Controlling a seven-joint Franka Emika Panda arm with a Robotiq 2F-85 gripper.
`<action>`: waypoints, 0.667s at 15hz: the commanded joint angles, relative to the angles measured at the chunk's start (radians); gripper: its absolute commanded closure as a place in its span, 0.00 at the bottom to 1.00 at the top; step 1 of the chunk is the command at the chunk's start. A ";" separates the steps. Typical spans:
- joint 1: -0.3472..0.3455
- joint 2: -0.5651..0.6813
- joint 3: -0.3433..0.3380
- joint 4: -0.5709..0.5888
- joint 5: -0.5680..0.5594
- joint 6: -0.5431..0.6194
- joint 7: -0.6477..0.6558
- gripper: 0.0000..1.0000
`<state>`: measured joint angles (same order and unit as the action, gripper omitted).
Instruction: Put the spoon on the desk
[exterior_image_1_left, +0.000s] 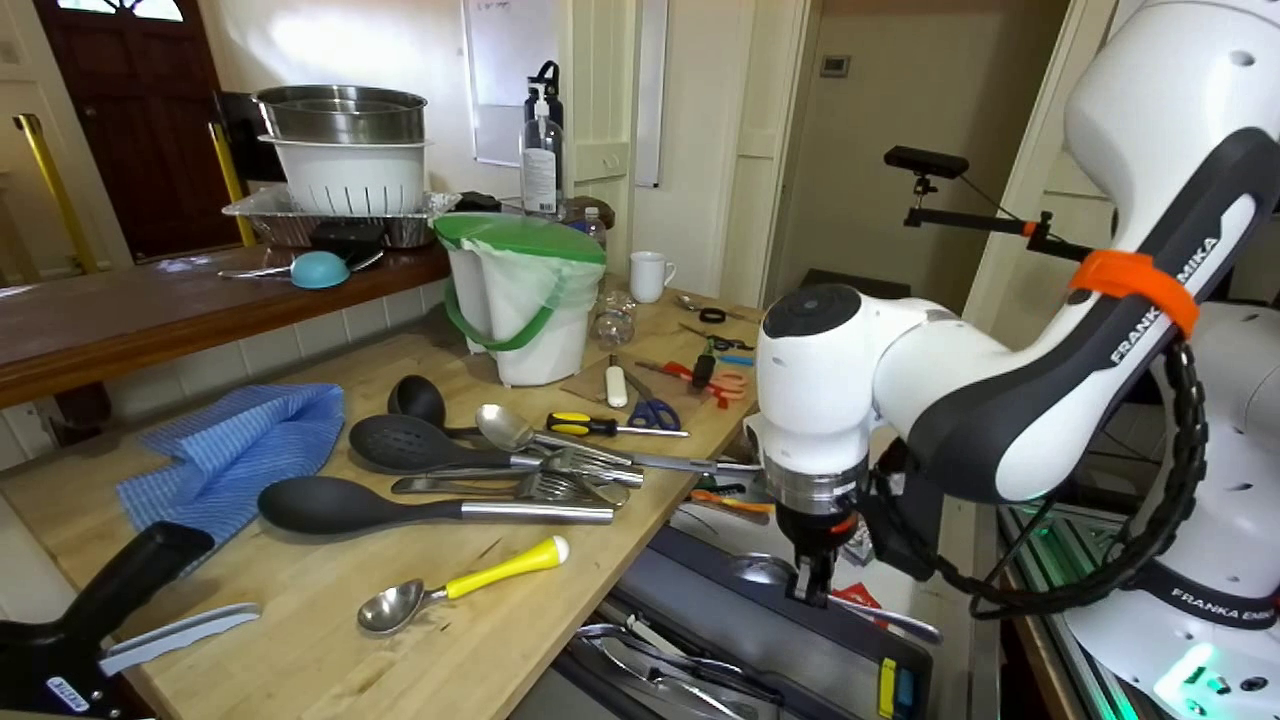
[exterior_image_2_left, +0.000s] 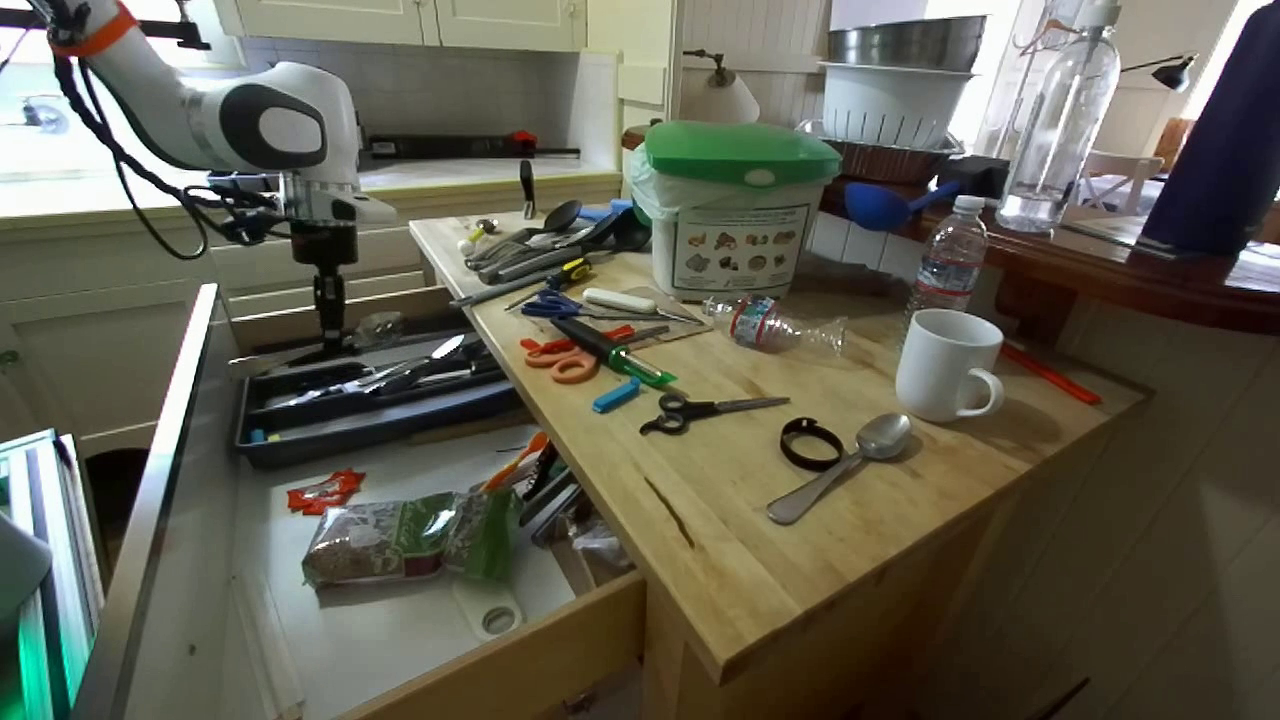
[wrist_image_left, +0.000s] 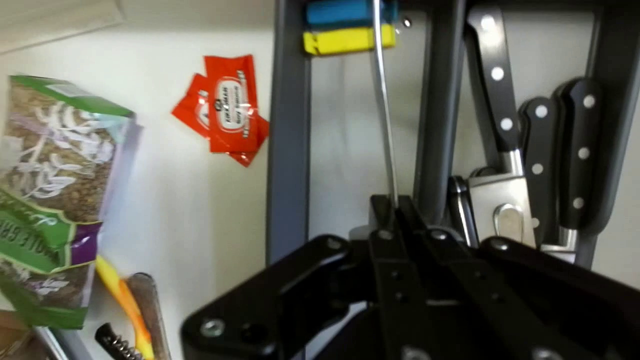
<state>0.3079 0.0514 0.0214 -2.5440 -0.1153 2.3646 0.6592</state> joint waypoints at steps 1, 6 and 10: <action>-0.066 -0.102 0.056 0.058 -0.005 -0.277 -0.149 0.99; -0.133 -0.190 0.087 0.187 -0.071 -0.419 -0.169 0.99; -0.216 -0.147 0.055 0.376 -0.053 -0.404 -0.169 0.99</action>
<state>0.1519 -0.1406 0.0891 -2.3014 -0.1721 1.9893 0.5120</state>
